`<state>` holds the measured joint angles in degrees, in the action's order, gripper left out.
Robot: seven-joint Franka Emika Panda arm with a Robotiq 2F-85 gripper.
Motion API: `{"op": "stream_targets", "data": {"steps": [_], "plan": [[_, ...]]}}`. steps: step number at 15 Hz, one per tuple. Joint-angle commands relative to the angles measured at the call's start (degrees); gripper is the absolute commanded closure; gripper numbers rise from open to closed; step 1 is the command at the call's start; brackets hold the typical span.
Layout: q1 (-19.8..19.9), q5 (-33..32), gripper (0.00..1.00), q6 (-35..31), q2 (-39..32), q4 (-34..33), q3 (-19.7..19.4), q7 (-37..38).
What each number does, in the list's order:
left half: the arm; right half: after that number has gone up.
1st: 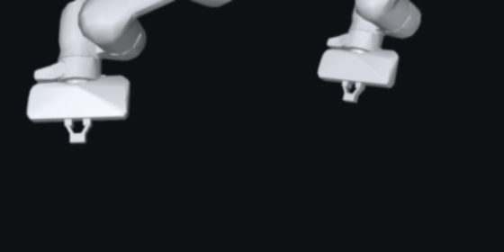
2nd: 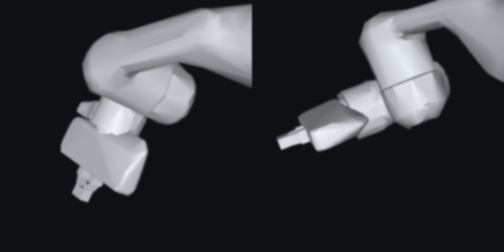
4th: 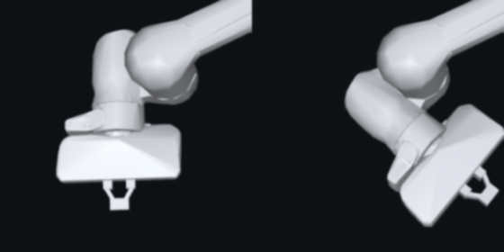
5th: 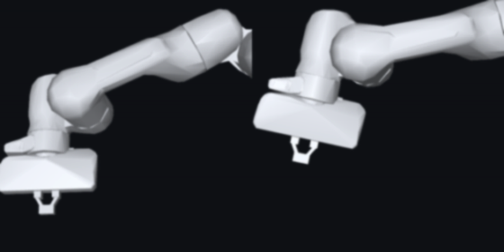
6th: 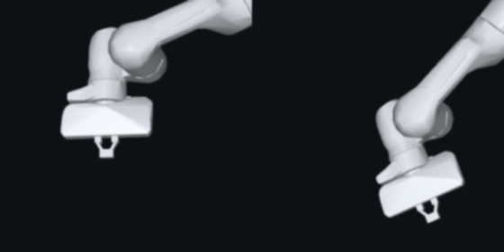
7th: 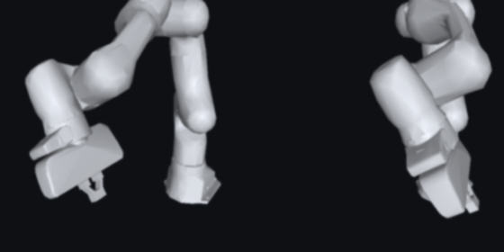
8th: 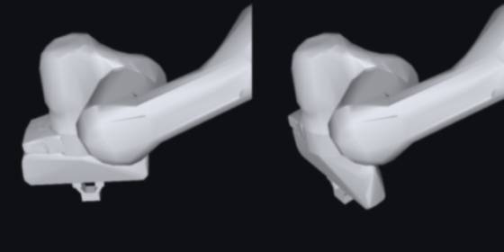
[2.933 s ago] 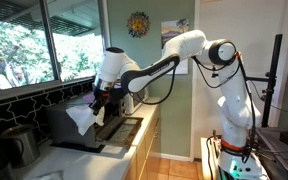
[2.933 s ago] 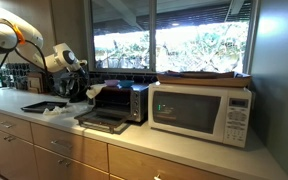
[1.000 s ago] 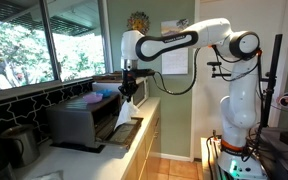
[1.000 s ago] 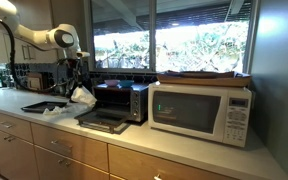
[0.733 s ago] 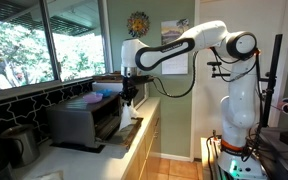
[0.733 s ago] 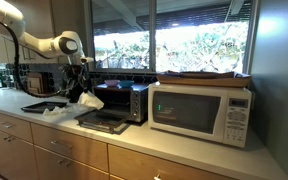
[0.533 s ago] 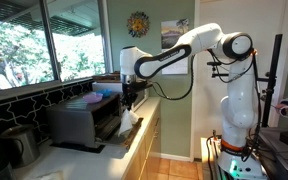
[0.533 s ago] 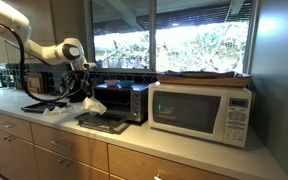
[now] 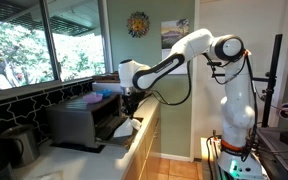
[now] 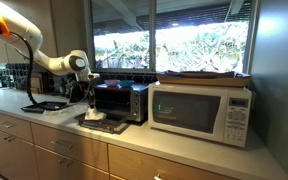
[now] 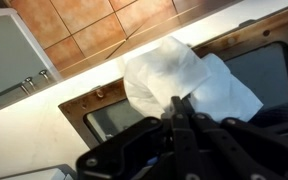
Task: Use the white napkin to wipe the toaster oven door
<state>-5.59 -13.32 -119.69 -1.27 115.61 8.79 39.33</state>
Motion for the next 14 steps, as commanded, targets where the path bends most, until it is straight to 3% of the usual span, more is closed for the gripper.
{"op": "stream_targets", "data": {"steps": [1,2,5,8,10,12,14], "plan": [[-0.3,4.7,1.00,-4.7,-0.6,1.8,-1.1,-0.6],[-0.8,1.4,0.99,-2.7,-0.6,0.5,-1.1,0.0],[-0.8,3.3,0.99,-3.4,-1.1,0.5,-1.3,0.0],[-1.1,-6.4,1.00,-10.1,-4.3,1.1,-1.8,6.0],[-0.8,-8.4,1.00,-12.8,-6.5,1.5,-2.9,7.1],[-0.8,-6.4,1.00,-14.1,-8.5,1.4,-3.5,5.2],[-0.2,3.3,1.00,-14.3,-8.2,2.2,-2.5,-3.4]]}}
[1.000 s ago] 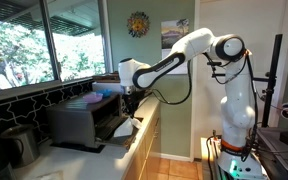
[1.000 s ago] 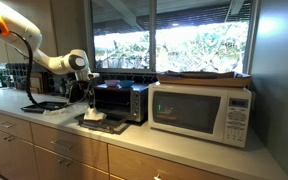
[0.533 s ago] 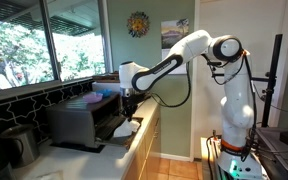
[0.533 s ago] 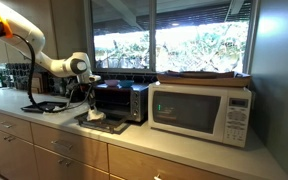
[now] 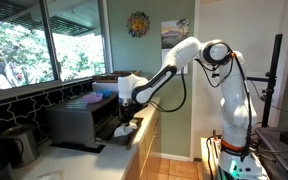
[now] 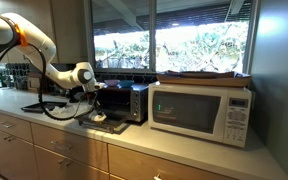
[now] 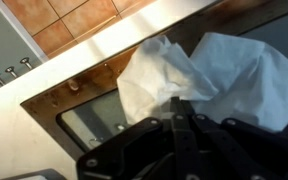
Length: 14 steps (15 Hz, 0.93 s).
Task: Use the white napkin to wipe the toaster oven door
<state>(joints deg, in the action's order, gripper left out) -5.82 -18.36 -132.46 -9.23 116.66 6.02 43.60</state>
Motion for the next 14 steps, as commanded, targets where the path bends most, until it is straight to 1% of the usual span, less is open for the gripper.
{"op": "stream_targets", "data": {"steps": [1,2,4,5,7,9,11,14], "plan": [[0.2,12.1,1.00,-2.7,1.5,2.3,0.8,-11.2],[-1.3,6.7,0.99,-1.1,-0.9,0.2,-1.2,-5.9],[-1.2,10.2,0.99,-1.5,-0.3,0.2,-0.8,-9.4],[-1.2,10.6,1.00,-1.5,0.1,0.3,-0.7,-9.8],[-1.4,10.9,1.00,-1.0,-1.8,-0.9,-0.9,-9.6],[-1.7,8.3,1.00,0.3,-3.5,-1.5,-2.0,-7.3],[-2.5,3.5,1.00,1.9,-4.2,-1.6,-4.1,-2.5],[-3.3,-4.3,1.00,3.9,-2.6,-1.3,-6.3,6.1]]}}
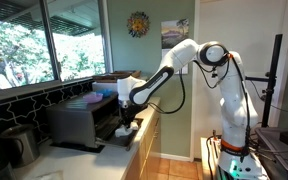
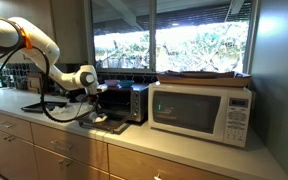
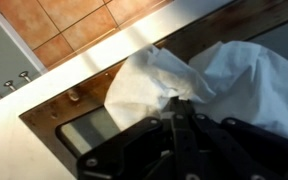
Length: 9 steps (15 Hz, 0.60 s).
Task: Use the white napkin to wipe the toaster oven door
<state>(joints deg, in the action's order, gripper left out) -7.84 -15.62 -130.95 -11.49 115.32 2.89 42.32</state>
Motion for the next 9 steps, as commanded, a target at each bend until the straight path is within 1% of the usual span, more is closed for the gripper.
{"op": "stream_targets", "data": {"steps": [1,4,6,7,8,9], "plan": [[-1.3,-9.3,1.00,3.5,-0.1,0.0,-3.7,9.7],[-1.0,-14.9,1.00,9.2,-0.9,-0.7,-5.0,15.8],[-0.9,-16.8,1.00,14.1,-1.0,-1.1,-5.3,19.3],[-0.9,-17.1,1.00,17.4,-1.0,-1.5,-5.2,20.4],[-0.7,-16.0,1.00,19.4,-0.9,-1.3,-4.6,19.6],[-0.5,-15.0,1.00,19.8,-0.8,-1.1,-3.9,18.0]]}}
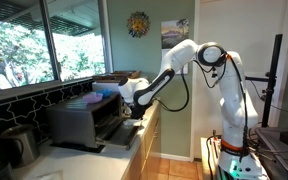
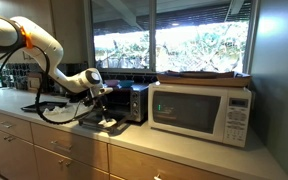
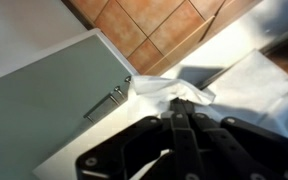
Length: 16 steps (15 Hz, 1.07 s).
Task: Use the white napkin to wipe the toaster oven door
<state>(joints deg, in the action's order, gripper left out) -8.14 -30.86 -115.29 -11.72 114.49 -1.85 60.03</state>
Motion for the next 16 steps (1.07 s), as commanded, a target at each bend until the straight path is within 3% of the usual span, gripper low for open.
{"op": "stream_targets", "data": {"steps": [1,9,16], "plan": [[-0.3,0.7,1.00,4.6,-0.7,-0.3,1.3,-0.1],[-1.1,4.0,1.00,-0.8,-1.5,-0.9,5.5,-4.7],[-2.1,14.6,1.00,-7.2,-0.3,-1.5,9.4,-22.6]]}}
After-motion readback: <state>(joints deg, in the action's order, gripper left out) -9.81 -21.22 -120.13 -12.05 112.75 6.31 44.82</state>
